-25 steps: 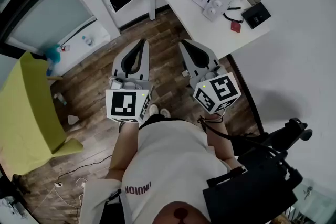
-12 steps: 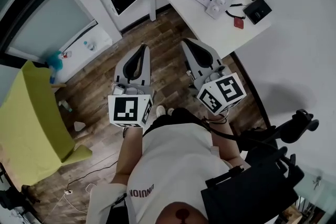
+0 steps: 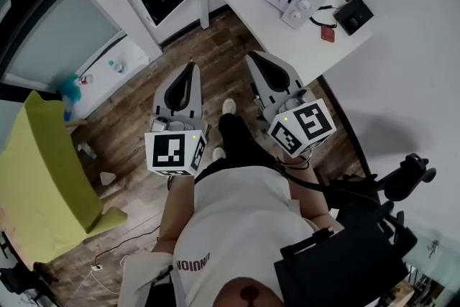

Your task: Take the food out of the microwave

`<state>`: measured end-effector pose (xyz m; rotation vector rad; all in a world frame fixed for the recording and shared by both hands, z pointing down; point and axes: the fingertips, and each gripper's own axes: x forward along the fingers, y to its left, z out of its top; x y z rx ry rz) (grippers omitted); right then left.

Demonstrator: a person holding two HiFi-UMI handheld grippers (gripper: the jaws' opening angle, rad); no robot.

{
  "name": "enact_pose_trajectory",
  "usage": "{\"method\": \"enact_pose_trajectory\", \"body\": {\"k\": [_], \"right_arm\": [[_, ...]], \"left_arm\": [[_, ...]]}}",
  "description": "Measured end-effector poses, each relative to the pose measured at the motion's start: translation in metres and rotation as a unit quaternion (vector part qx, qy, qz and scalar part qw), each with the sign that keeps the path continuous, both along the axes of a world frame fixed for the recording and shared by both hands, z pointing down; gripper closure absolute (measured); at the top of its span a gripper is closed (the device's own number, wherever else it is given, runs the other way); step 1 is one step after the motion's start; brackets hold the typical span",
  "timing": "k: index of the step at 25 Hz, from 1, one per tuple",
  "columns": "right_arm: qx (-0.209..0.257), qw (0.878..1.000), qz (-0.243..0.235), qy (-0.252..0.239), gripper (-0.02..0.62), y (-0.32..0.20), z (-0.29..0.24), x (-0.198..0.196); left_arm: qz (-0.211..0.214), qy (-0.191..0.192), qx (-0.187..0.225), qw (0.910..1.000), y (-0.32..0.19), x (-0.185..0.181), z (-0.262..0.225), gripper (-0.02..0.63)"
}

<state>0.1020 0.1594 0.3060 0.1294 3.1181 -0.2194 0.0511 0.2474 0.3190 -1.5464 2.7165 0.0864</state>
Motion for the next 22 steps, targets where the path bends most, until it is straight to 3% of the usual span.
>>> {"method": "enact_pose_trajectory", "body": {"k": [7, 22], "right_arm": [[0.009, 1.0, 0.012, -0.012, 0.574, -0.055, -0.015, -0.056], [-0.001, 0.998, 0.055, 0.011, 0.574, -0.17, -0.011, -0.137]], "left_arm": [[0.016, -0.009, -0.003, 0.9998, -0.058, -0.061, -0.01, 0.592], [0.063, 0.029, -0.017, 0.9974, -0.188, -0.153, 0.003, 0.592]]}}
